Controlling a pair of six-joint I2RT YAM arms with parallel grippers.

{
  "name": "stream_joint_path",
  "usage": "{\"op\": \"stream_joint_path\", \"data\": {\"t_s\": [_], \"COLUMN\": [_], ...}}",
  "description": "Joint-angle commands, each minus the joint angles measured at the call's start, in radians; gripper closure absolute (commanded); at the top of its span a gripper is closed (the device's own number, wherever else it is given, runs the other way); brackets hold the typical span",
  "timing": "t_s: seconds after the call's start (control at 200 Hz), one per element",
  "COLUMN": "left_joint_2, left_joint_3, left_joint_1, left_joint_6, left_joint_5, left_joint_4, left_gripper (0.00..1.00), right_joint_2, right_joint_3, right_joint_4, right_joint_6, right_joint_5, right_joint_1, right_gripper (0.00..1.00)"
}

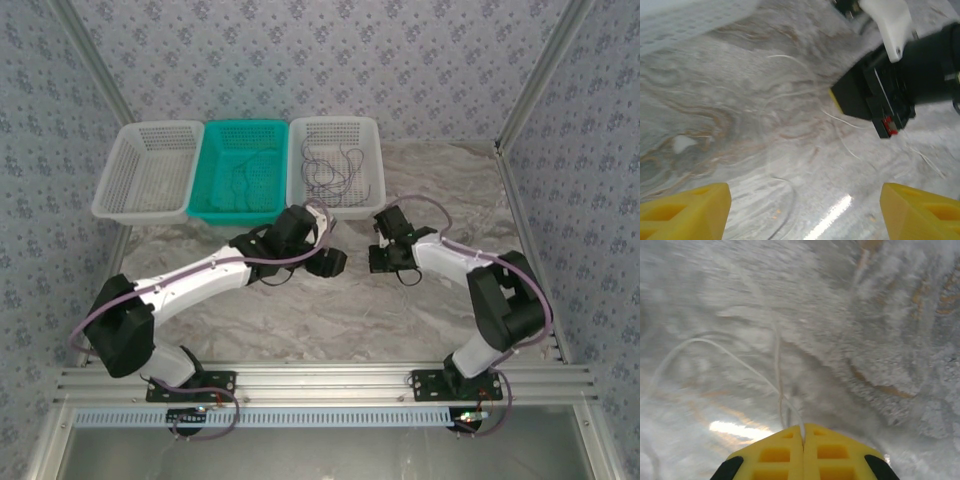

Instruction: Untangle the cables

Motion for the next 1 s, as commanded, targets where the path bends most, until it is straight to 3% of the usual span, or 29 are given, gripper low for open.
{"op": "stream_joint_path", "data": {"t_s": [0.0, 0.14, 0.315, 0.43, 0.555, 0.66, 0.8, 0.994], "left_joint_2": [0.083, 0.243, 0.367, 0.453, 0.488, 0.444, 0.291, -0.047], "left_joint_3": [0.022, 0.089, 0.113, 0.18, 0.202, 0.165, 0.071, -0.026], "left_joint_1": [-0.015, -0.097, -0.104, -0.106, -0.109, -0.109, -0.065, 0.135], "left_joint_6": [0.098, 0.211, 0.121, 0.084, 0.042, 0.027, -0.011, -0.047], "left_joint_5": [0.252, 0.288, 0.332, 0.27, 0.119, 0.038, -0.015, -0.049], "left_joint_4": [-0.036, -0.099, 0.068, 0.026, -0.022, -0.018, 0.027, -0.044], "left_gripper": [0.21, 0.2, 0.2, 0.2, 0.51, 1.0, 1.0, 1.0], "right_joint_2": [-0.151, -0.236, -0.32, -0.372, -0.408, -0.431, -0.481, -0.625], "right_joint_3": [-0.014, -0.006, 0.042, 0.073, 0.106, 0.132, 0.143, 0.088], "right_joint_4": [0.017, -0.024, -0.086, -0.109, -0.144, -0.194, -0.288, -0.362], "right_joint_6": [0.035, 0.066, 0.084, 0.116, 0.13, 0.17, 0.231, 0.304], "right_joint_5": [-0.107, -0.117, -0.108, -0.101, -0.09, -0.041, 0.07, 0.259], "right_joint_1": [0.001, -0.001, -0.013, -0.034, -0.061, -0.105, -0.186, -0.303], "right_gripper": [1.0, 1.0, 1.0, 1.0, 1.0, 1.0, 1.0, 1.0]}}
